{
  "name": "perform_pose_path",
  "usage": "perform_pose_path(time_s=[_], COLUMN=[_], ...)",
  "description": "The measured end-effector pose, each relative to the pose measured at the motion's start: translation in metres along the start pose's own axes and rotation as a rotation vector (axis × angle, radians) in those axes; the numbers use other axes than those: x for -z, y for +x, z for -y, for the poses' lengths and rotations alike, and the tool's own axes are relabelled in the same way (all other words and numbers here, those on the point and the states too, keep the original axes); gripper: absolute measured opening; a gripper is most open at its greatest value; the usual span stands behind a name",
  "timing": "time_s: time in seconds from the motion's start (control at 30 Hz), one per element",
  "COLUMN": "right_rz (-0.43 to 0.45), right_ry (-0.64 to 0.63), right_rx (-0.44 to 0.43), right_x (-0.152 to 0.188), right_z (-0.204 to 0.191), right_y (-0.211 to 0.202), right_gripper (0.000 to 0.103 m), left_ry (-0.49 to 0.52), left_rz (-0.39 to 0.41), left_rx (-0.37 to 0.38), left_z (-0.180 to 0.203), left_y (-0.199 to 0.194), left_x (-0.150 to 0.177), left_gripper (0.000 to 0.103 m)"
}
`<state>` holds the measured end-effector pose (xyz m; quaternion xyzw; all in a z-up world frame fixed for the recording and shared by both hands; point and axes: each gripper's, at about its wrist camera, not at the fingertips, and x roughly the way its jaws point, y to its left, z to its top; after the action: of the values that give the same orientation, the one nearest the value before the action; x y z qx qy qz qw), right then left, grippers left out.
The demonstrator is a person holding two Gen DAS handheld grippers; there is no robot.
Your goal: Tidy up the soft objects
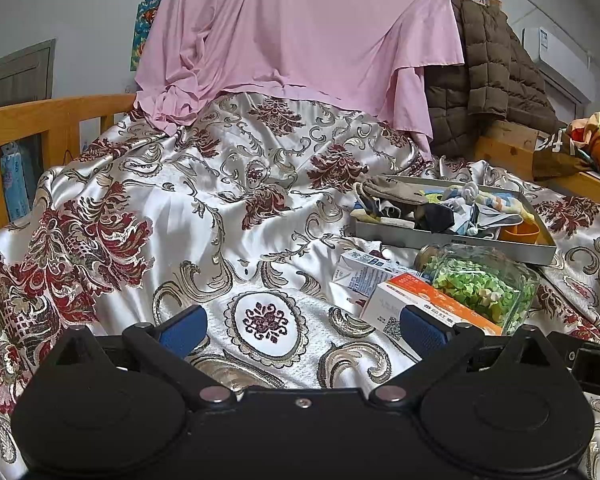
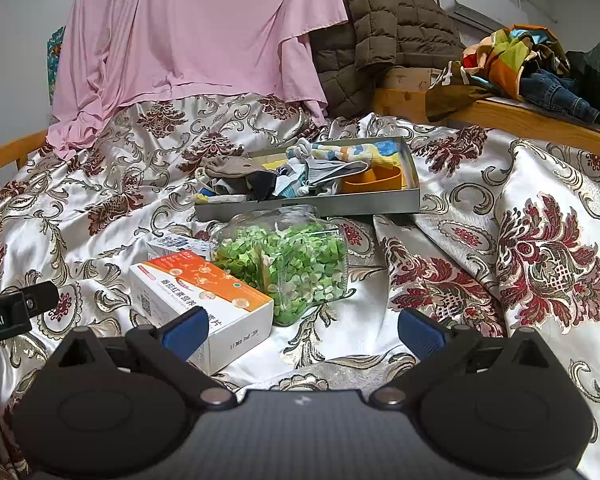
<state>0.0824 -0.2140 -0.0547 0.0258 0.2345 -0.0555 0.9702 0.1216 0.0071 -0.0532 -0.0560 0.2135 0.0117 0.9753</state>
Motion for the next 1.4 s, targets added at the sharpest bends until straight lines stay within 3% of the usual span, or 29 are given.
perform_pose_path(time_s=[1.4], right_rz=[-0.002], right_ry=[0.0], right_rx=[0.001], right_x=[-0.0005], right_z=[-0.0001], right_y=[-0.0001], right_gripper=[0.103], left_ry=[-0.006], left_rz=[-0.038], left_rx=[0.006], left_z=[-0.0003], left_y=[-0.0011], left_x=[-0.0027], left_gripper=[0.102])
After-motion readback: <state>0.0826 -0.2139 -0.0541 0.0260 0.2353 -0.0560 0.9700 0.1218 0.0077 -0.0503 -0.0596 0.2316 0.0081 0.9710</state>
